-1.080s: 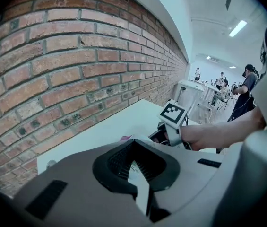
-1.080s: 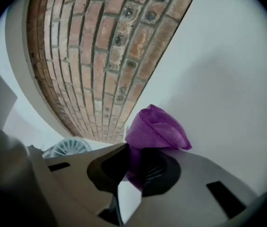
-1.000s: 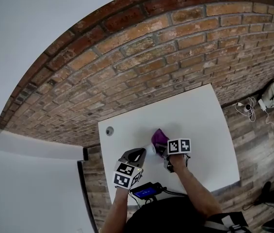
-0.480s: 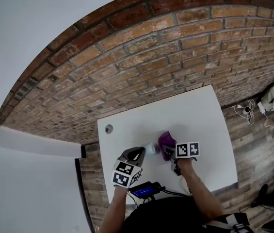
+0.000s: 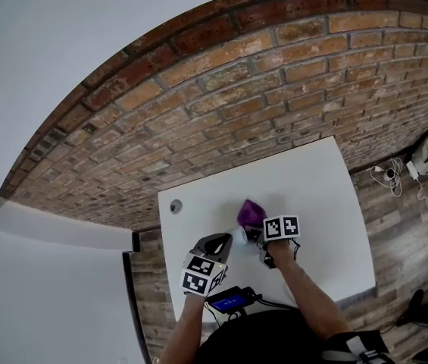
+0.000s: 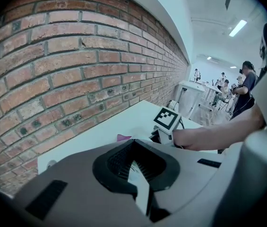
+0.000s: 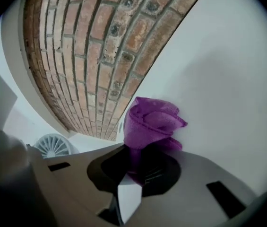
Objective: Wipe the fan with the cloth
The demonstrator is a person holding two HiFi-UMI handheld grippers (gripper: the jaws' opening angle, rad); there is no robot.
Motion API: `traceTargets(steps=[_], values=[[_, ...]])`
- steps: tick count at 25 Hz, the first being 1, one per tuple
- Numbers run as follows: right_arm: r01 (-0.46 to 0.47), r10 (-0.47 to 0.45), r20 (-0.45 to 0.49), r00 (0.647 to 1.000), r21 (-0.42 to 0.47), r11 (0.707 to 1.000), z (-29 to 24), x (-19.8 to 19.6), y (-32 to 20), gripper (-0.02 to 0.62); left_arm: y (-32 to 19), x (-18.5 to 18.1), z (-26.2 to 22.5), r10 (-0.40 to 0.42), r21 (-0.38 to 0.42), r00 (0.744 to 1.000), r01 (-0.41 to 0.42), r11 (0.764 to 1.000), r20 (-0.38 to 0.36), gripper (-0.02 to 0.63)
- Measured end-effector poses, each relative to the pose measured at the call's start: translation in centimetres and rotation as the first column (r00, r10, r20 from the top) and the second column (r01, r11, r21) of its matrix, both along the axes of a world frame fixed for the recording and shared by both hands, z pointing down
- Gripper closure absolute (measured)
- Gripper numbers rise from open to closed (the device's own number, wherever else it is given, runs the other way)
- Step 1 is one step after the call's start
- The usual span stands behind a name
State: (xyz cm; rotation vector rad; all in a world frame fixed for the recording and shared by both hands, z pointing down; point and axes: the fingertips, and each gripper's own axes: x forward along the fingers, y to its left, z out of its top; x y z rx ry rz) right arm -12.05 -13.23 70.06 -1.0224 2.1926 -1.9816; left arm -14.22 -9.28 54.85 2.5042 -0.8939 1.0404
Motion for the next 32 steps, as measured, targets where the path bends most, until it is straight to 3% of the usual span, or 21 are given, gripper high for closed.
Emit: traceTargets(steps=[3,7,9,11,13,15,17,20,22,25,28,32], values=[[-0.028,0.028,-0.028,0.999,0.011,1.000,-0.2,0.9,2.9,0.548,0.0,0.0,0.0,0.000,0.004,1.000,0.000,1.000,0.002,0.600],[0.092,-0.092,-0.014,0.996,-0.030,0.995,0.1,0.0,9.2,0.548,0.1,-0.1,0.0,0.003,0.004,1.000,-0.003,1.000,0.004,0.600],[0.096,-0.096,0.018,0.995,-0.034,0.995,-0.5,0.2,10.4,0.548,0.1,-0.1,0.0,0.002,0.003,1.000,-0.002,1.000,0.000,0.600],[0.003,-0.004,0.080,0.997,0.010,1.000,-2.6,1.6,8.4,0.548,0.0,-0.1,0.0,-0.002,0.003,1.000,0.002,1.000,-0.005,0.600],[-0.082,0.069,0.200,0.977,0.057,0.995,-5.6,2.5,5.4,0.548,0.0,-0.1,0.0,-0.004,0.004,1.000,0.004,1.000,-0.006,0.600],[-0.082,0.060,0.289,0.955,0.067,0.994,-7.5,2.2,3.5,0.548,0.0,-0.1,0.1,-0.007,0.003,1.000,0.007,1.000,-0.007,0.600],[-0.037,0.022,0.258,0.966,0.052,0.998,-6.7,1.4,2.9,0.548,0.1,-0.1,0.2,-0.007,0.001,1.000,0.007,1.000,-0.006,0.600],[0.012,-0.012,0.094,0.995,0.007,1.000,-2.2,0.9,2.8,0.548,0.2,0.0,0.2,-0.006,0.003,1.000,0.006,1.000,-0.004,0.600],[0.023,-0.023,-0.002,1.000,0.000,1.000,0.1,0.9,2.8,0.548,0.2,0.0,0.2,-0.009,0.006,1.000,0.009,1.000,-0.004,0.600],[0.018,-0.017,-0.057,0.998,0.018,1.000,0.2,1.0,3.0,0.548,0.0,0.1,0.1,-0.013,0.009,1.000,0.013,1.000,-0.006,0.600],[0.087,-0.087,-0.066,0.994,-0.013,0.996,0.1,0.4,6.0,0.548,0.0,0.1,0.1,-0.015,0.012,1.000,0.015,1.000,-0.008,0.600],[0.239,-0.239,0.014,0.971,-0.085,0.967,0.0,-0.5,11.5,0.548,0.0,0.0,0.1,-0.011,0.022,1.000,0.011,1.000,-0.013,0.600]])
